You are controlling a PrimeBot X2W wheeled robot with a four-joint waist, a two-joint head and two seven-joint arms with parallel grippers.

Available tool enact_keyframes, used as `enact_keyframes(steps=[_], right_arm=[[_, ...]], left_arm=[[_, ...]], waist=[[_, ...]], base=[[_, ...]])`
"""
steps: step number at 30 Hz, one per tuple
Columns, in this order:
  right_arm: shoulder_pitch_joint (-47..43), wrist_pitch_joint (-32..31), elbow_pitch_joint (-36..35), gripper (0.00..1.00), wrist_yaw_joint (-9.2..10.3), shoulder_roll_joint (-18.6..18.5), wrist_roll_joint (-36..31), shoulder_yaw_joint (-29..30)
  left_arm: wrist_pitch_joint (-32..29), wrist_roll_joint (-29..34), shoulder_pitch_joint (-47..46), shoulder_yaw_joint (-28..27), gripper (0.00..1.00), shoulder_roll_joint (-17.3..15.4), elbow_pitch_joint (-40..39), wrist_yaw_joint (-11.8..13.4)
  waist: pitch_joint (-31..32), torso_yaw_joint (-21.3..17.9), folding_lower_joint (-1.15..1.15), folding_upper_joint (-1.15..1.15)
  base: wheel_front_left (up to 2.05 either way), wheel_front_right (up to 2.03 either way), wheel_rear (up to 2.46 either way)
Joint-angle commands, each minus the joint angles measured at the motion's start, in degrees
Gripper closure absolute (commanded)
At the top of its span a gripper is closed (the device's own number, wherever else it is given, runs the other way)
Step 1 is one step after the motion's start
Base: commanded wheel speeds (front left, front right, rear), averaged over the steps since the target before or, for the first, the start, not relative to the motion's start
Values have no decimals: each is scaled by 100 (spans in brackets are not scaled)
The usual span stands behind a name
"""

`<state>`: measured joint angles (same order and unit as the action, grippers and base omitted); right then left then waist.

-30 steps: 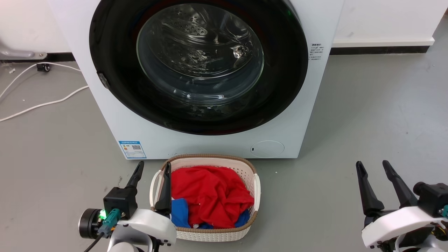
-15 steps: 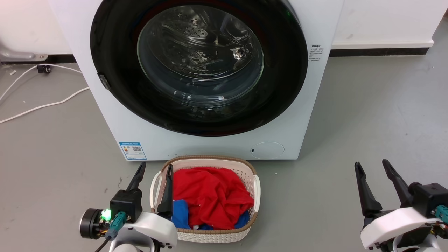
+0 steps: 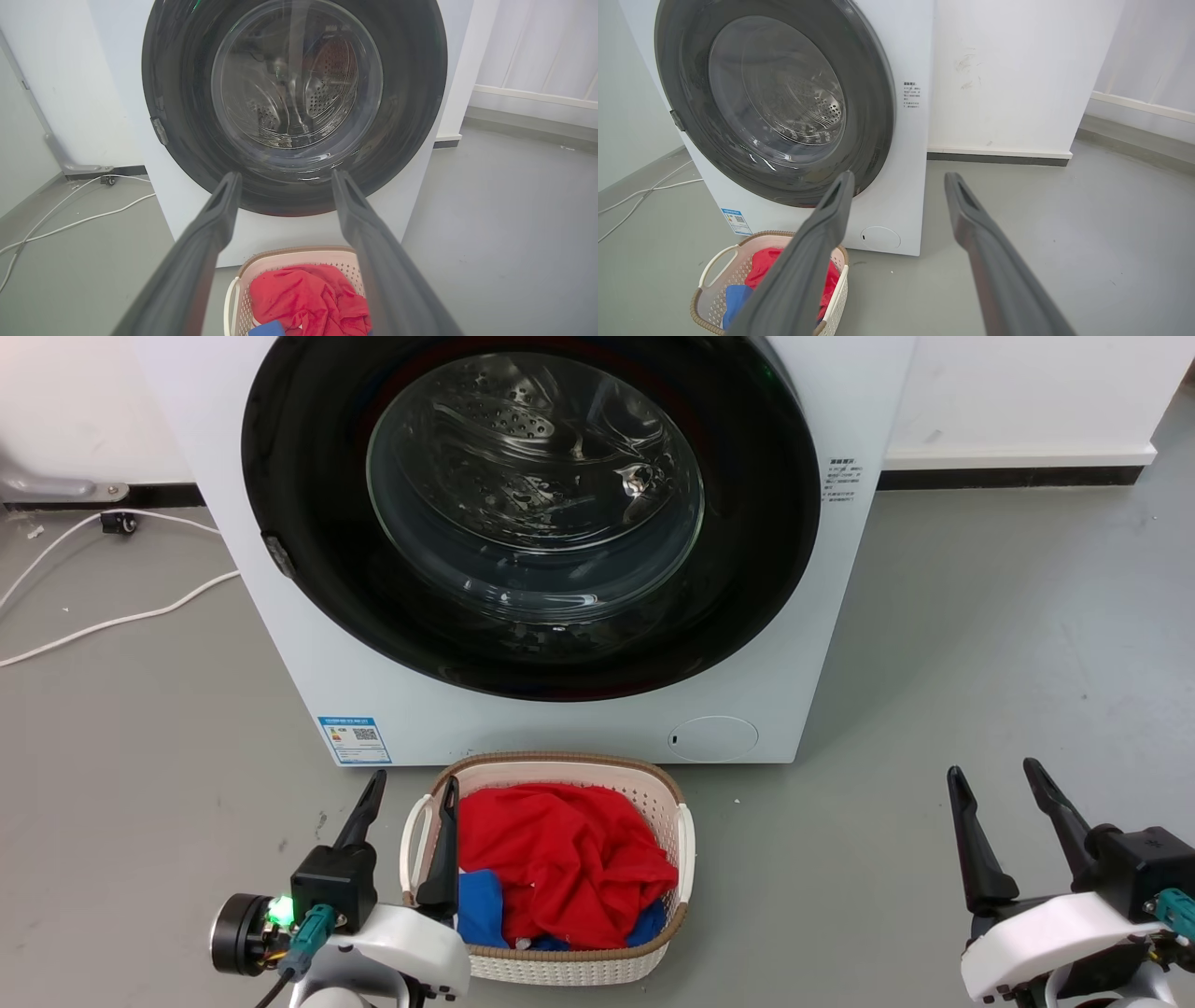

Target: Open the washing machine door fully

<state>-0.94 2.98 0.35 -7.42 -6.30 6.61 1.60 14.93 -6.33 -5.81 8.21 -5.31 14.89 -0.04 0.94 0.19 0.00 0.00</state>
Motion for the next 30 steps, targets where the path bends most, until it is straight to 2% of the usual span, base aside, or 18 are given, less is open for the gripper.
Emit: enact_keyframes(steps=[1, 17, 18, 19, 20, 25, 30], right_arm=[[-48, 28, -6, 0, -12, 32, 11, 25], [-27, 16, 40, 0, -12, 136, 130, 96], [-23, -6, 60, 45, -12, 139, 170, 103], [-14, -35, 73, 80, -12, 139, 230, 102], [1, -30, 79, 100, -12, 132, 288, 98], [52, -120, 212, 100, -12, 85, 575, 116], [304, -296, 537, 100, -7, 155, 1200, 329]], left_arm=[[41, -29, 12, -45, 0, 22, 22, -40], [30, -19, -28, -236, 0, 134, 178, -182], [30, -9, -36, -241, 0, 137, 179, -186], [30, -8, -41, -249, 0, 142, 181, -180], [30, -12, -47, -253, 0, 148, 179, -177], [30, 12, -76, -275, 0, 162, 158, -166], [30, 65, -113, -303, 0, 175, 118, -147]], waist=[[1, -1, 0, 0], [7, -8, 0, 0], [1, -8, 0, 0], [-4, -6, 0, 0], [-11, -5, 0, 0], [-43, -3, 0, 0], [-118, -18, 0, 0]], base=[[0, 0, 0], [0, 0, 0], [0, 0, 0], [0, 0, 0], [0, 0, 0], [0, 0, 0], [0, 0, 0]])
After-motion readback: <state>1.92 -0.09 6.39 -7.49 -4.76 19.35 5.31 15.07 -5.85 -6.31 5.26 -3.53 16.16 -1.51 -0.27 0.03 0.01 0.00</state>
